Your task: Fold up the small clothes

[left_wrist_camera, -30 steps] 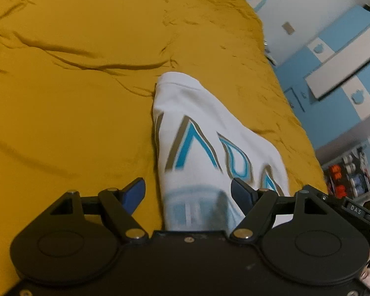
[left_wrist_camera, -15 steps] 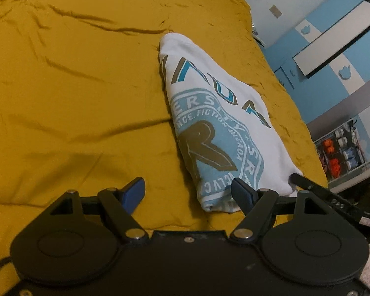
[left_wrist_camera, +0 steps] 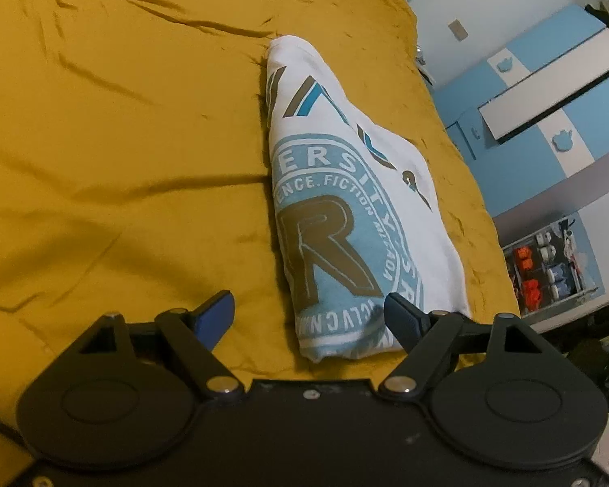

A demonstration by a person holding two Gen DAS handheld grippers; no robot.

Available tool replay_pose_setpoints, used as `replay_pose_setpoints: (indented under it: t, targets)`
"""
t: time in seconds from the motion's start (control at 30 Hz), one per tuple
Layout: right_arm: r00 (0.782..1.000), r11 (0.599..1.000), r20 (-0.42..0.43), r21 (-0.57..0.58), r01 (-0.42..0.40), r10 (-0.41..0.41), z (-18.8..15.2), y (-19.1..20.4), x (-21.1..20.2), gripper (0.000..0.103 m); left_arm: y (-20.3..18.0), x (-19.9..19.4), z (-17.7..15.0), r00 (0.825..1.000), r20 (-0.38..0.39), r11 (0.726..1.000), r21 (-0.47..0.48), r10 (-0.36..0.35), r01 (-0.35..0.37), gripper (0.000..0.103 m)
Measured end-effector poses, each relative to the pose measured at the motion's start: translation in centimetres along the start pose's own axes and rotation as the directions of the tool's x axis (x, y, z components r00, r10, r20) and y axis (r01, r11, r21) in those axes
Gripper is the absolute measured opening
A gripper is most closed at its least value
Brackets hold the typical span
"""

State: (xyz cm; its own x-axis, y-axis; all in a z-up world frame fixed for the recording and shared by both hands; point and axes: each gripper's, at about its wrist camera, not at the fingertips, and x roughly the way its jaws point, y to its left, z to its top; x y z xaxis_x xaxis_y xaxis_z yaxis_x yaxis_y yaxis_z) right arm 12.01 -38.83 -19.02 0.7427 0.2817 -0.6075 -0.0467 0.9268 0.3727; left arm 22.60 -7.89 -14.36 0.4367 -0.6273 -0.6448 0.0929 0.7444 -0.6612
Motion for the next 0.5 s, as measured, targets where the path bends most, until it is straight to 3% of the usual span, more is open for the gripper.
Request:
replay_pose_setpoints:
  t: [0.07, 0.1, 0.13, 0.23, 0.27, 0.37, 0.5]
  targets:
    - [1.0, 0.999, 0.014, 0.049, -0.022, 0.021, 0.0, -0.5, -0.2, 0.01, -0.1, 0.2, 0.1, 1.0, 0.0, 1.0, 0.001, -0.032, 0.032, 0.069]
    - [0.999, 0.998, 0.016, 0.056, -0.029, 0.028, 0.1, -0.5, -0.4, 0.011, -0.2, 0.5, 0.1, 0.999, -0.008, 0.999, 0.0, -0.049, 0.049, 0.039]
    - [0.999, 0.998, 0.014, 0.051, -0.034, 0.033, 0.2, -0.4, -0.6, 0.015, -0.2, 0.9, 0.1, 0.998, -0.022, 0.998, -0.007, -0.064, 0.064, 0.03]
    - [0.999, 0.999, 0.037, 0.019, -0.028, 0.027, 1.2, 0.2, -1.6, 0.035, -0.7, 0.7, -0.1, 0.999, 0.0, 0.999, 0.003, -0.049, 0.049, 0.02]
    - [0.998, 1.0, 0.061, 0.013, -0.021, 0.021, 1.8, 0.4, -2.0, 0.043, -1.0, 0.5, -0.3, 0.999, 0.008, 0.999, 0.016, -0.043, 0.043, 0.018]
    - [0.994, 0.999, 0.103, 0.019, -0.026, 0.024, 3.9, 0.5, -2.0, 0.047, -1.0, 0.2, -0.9, 1.0, 0.005, 0.999, 0.047, -0.015, 0.015, 0.019]
    - [0.993, 1.0, 0.119, -0.011, -0.005, 0.006, 6.7, 0.4, 0.1, 0.047, -0.4, 0.2, -0.9, 0.999, -0.043, 0.998, 0.052, -0.023, 0.026, 0.034]
